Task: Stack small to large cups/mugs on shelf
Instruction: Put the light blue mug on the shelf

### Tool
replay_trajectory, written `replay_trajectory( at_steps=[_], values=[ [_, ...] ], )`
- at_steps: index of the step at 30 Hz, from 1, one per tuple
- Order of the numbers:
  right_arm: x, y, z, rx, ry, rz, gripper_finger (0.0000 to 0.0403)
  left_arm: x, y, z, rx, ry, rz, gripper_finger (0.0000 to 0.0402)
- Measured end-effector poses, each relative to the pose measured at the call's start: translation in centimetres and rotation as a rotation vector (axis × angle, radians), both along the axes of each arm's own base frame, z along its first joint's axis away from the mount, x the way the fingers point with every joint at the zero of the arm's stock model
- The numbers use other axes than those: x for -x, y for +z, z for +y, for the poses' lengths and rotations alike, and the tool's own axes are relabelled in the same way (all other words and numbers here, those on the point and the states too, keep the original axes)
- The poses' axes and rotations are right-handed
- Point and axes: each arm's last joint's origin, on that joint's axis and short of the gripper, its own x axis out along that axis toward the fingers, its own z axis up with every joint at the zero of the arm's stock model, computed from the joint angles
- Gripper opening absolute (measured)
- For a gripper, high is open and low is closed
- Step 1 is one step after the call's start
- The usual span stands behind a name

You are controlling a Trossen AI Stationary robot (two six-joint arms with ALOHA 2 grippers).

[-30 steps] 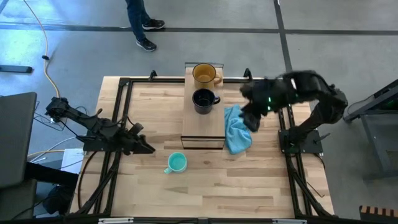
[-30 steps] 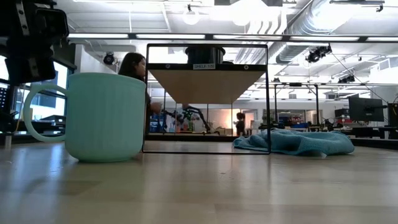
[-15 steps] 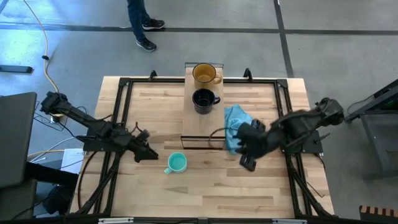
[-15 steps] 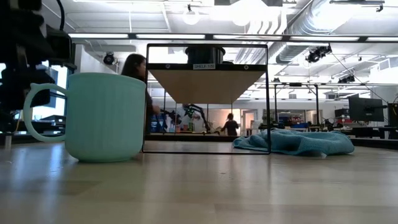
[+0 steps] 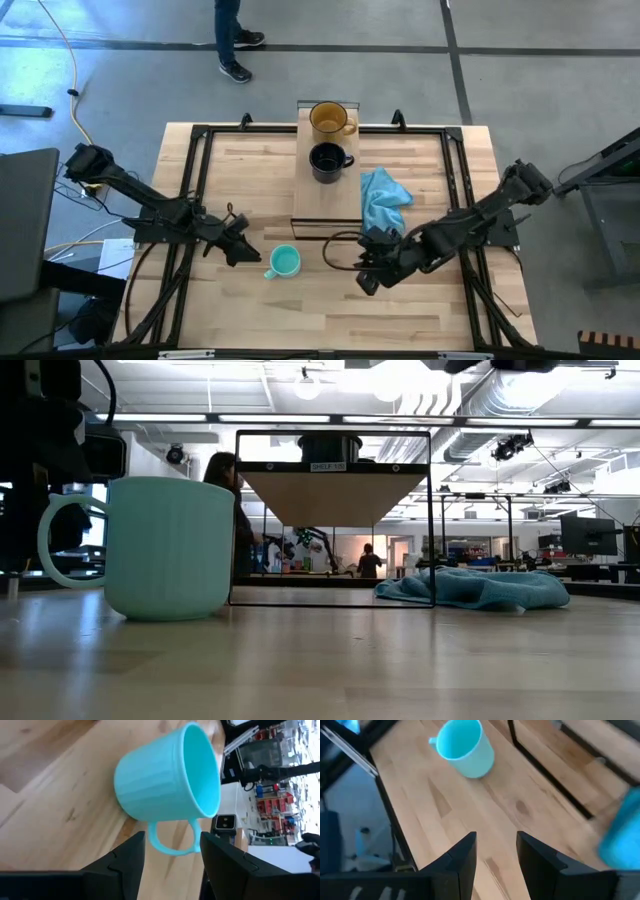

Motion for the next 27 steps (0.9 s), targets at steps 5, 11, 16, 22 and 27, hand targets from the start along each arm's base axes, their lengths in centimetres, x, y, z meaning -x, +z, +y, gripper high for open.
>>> replay_trajectory(
  at_steps=[5,11,16,22,27],
  values=[
    [-0.6,-2.3,0.3,-0.043,-0.040,-0.114,0.0131,-0.6,-0.7,-1.0,-0.004,-0.045,0.045,0.0179],
    [-0.8,-2.8,0.3,-0.046,-0.060,-0.166,0.0131,-1.9,-0.8,-2.9,-0.049,-0.098,0.088,0.0179],
    [-0.9,-2.7,0.3,-0.036,-0.057,-0.175,0.0131,-3.2,-0.9,-3.8,-0.085,-0.083,0.089,0.0179],
    [-0.9,-2.6,0.3,-0.030,-0.048,-0.183,0.0131,-5.1,-0.4,-4.6,-0.111,-0.094,0.015,0.0179],
    [-0.9,-2.6,0.3,-0.021,-0.039,-0.182,0.0131,-7.2,0.3,-5.5,-0.153,-0.097,-0.040,0.0179]
  ],
)
